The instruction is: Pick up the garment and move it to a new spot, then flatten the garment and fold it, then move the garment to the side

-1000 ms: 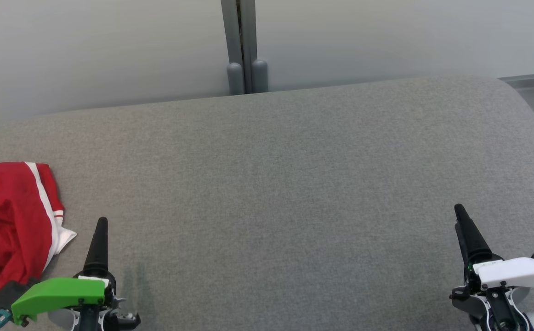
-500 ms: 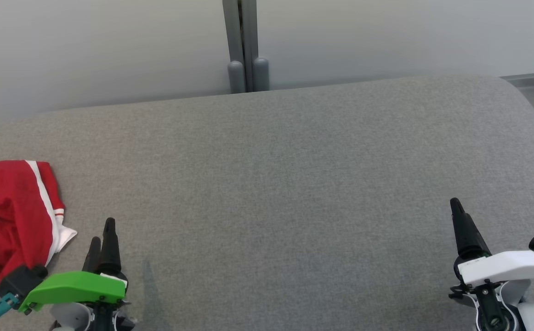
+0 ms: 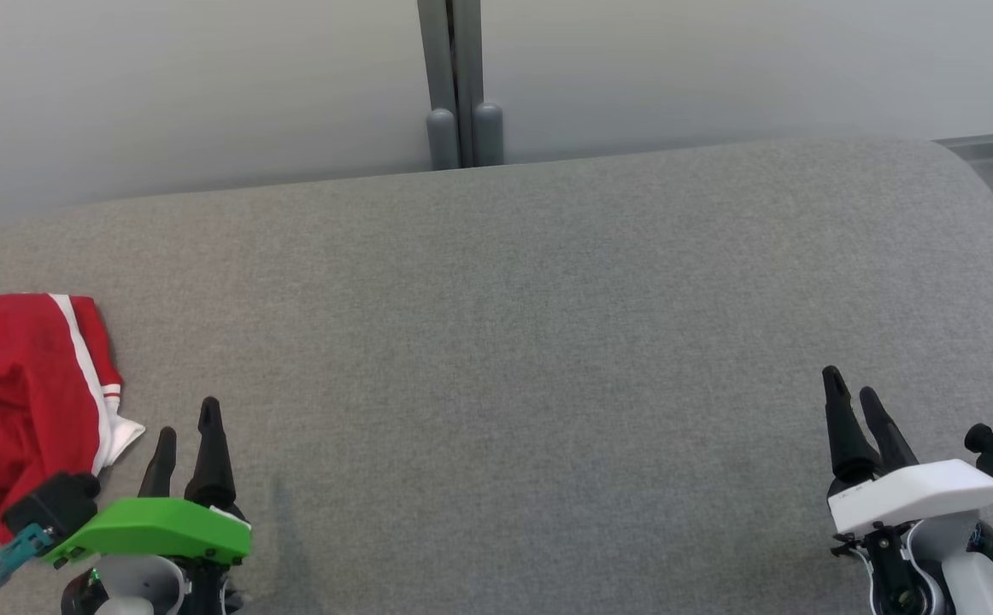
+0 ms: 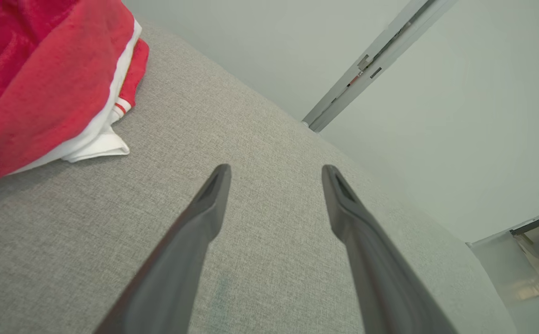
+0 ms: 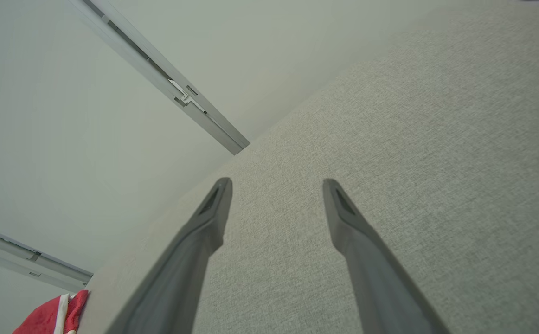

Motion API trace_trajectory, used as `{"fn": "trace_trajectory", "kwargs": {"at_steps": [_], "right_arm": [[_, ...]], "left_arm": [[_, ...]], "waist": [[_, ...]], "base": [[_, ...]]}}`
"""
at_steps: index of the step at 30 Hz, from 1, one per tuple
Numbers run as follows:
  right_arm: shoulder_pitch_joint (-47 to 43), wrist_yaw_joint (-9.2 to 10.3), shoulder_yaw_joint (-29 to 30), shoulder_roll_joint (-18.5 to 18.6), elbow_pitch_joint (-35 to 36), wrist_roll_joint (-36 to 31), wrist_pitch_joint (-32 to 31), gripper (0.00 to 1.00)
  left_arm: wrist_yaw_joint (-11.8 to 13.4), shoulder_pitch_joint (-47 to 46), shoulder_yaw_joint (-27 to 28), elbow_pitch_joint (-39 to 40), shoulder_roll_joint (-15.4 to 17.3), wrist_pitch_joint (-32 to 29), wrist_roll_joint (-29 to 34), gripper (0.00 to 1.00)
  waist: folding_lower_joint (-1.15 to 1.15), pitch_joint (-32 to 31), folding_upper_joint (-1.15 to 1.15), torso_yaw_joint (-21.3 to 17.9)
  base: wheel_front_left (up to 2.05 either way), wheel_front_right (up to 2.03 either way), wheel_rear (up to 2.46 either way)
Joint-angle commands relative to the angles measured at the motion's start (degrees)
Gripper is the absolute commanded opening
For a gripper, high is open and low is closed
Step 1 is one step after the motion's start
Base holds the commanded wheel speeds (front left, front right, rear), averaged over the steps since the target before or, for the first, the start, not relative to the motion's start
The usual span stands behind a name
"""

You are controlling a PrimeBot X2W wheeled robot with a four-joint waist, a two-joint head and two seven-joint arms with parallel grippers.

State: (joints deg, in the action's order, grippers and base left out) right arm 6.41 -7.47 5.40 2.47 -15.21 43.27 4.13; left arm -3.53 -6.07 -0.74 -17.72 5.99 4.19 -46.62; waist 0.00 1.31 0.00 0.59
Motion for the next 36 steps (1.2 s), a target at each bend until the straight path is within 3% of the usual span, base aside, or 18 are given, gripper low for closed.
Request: {"fn": "trace_trajectory", "kwargs": {"at_steps": [1,36], "right_arm": [[1.11,-0.02,0.22,0.21,0.76,-2.44,0.68,1.0],[-0.03,-0.03,-1.48,0.41,-0.5,-26.54,6.32,1.0]], "left_arm": [[0.04,-1.11,-0.25,0.99,0.74,0.65,2.25,1.0],[3.46,1.6,-5.8,0.06,3.34,6.27,25.72,1.0]], "waist": [[0.0,0.01,0.0,0.02],[0.0,-0.48,0.0,0.06]], "base": [[0.0,0.0,0.0],[0.0,0.0,0.0]]}}
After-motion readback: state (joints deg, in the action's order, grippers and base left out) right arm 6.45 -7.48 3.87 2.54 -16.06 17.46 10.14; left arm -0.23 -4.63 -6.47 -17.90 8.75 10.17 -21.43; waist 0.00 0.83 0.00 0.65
